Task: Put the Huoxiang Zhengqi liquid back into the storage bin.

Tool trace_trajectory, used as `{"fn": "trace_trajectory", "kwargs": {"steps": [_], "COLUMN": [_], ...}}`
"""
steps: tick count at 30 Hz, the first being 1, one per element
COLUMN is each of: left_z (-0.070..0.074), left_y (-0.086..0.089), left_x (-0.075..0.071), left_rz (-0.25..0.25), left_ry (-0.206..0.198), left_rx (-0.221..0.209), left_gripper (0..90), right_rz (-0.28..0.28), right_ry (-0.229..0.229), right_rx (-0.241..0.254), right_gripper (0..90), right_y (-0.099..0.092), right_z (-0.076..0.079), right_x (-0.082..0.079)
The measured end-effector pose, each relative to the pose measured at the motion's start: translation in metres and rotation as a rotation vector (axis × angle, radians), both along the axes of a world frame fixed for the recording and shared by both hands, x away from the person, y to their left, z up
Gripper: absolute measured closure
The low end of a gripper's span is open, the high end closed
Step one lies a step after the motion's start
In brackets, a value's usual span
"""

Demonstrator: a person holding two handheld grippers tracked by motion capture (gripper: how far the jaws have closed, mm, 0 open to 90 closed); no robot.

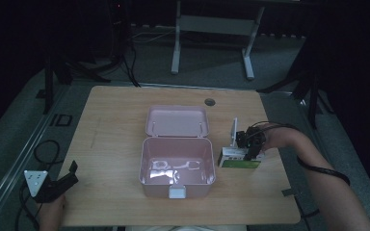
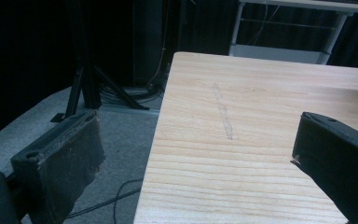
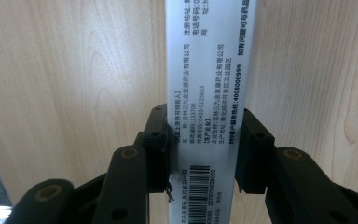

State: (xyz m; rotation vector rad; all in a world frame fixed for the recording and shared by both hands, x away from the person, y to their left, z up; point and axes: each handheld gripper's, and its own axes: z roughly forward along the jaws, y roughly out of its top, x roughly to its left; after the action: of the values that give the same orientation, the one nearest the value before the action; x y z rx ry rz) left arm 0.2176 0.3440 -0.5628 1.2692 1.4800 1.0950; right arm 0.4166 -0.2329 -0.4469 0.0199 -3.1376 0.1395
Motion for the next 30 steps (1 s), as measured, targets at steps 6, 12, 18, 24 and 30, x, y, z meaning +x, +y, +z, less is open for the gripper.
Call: {"fn": "trace_trajectory", "kwargs": {"steps": [6,12,18,24,30], "left_z": [0.000,0.000,0.000,0.000,0.000], "left_y": [0.000,0.000,0.000,0.000,0.000], "left_x": [0.000,0.000,0.000,0.000,0.000], "left_rz": [0.002,0.001,0.002,0.004,0.006], "left_ry": [0.000,0.002,0.001,0.002,0.004], "left_rx": [0.000,-0.001,-0.001,-0.004,-0.006], "left_gripper": [2.1,2.1,2.1,2.1,2.2], "right_rz": [-0.003,-0.020,-0.034,-0.044,-0.065], "right_ry": [0.022,0.039,0.045,0.028,0.027], "right_rx": [-0.016,-0.020,-0.008,0.014,0.006], "right_gripper": [61.9,61.9,61.9,61.9,61.9], "right_y": [0.002,0.006,0.008,0.005,0.003], "right_z": [0.012,0.027,0.042,0.053,0.069], "right_x": [-0.007,-0.014,-0.021,-0.024,-0.028]}}
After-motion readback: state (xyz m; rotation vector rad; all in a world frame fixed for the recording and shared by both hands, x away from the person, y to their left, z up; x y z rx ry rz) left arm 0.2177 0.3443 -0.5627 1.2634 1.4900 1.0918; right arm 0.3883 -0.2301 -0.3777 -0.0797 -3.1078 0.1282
